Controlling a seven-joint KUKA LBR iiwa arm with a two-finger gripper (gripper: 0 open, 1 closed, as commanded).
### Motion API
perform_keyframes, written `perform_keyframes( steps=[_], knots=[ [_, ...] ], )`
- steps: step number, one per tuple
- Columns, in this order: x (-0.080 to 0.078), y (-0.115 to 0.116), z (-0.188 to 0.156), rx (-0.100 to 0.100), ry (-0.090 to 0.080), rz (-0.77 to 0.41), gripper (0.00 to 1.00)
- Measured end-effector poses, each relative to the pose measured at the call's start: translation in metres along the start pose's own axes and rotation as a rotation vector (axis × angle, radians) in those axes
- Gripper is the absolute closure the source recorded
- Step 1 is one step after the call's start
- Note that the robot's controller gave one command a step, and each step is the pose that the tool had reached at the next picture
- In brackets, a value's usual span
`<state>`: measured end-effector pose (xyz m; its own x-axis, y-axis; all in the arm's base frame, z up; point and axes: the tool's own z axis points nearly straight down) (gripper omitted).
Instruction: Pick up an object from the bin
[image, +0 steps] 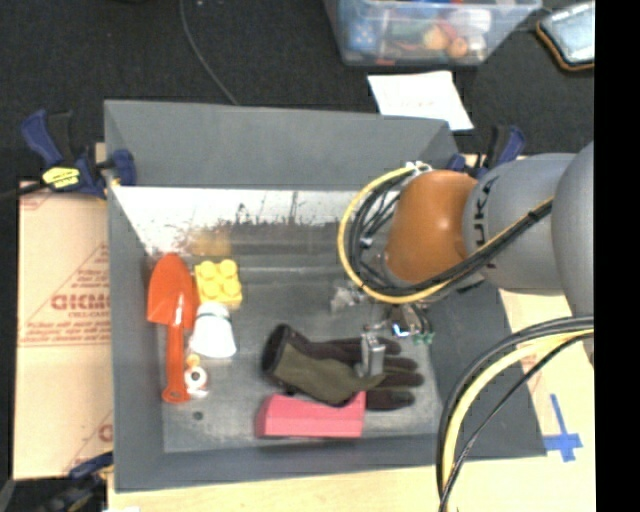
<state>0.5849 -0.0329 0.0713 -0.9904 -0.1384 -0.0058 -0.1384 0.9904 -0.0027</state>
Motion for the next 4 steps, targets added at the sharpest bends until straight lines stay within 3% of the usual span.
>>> perform_keyframes(
  steps=[1,2,3,4],
  knots=[
    [0.004,0.013,-0.001,0.008,-0.016,-0.033,0.00],
    [-0.001,0.000,-0.002,0.003,-0.008,-0.005,0.00],
    [0.002,0.009,-0.002,0.009,-0.019,-0.027,0.00],
    [0.003,0.080,-0.002,0.005,-0.011,-0.386,1.00]
  ],
)
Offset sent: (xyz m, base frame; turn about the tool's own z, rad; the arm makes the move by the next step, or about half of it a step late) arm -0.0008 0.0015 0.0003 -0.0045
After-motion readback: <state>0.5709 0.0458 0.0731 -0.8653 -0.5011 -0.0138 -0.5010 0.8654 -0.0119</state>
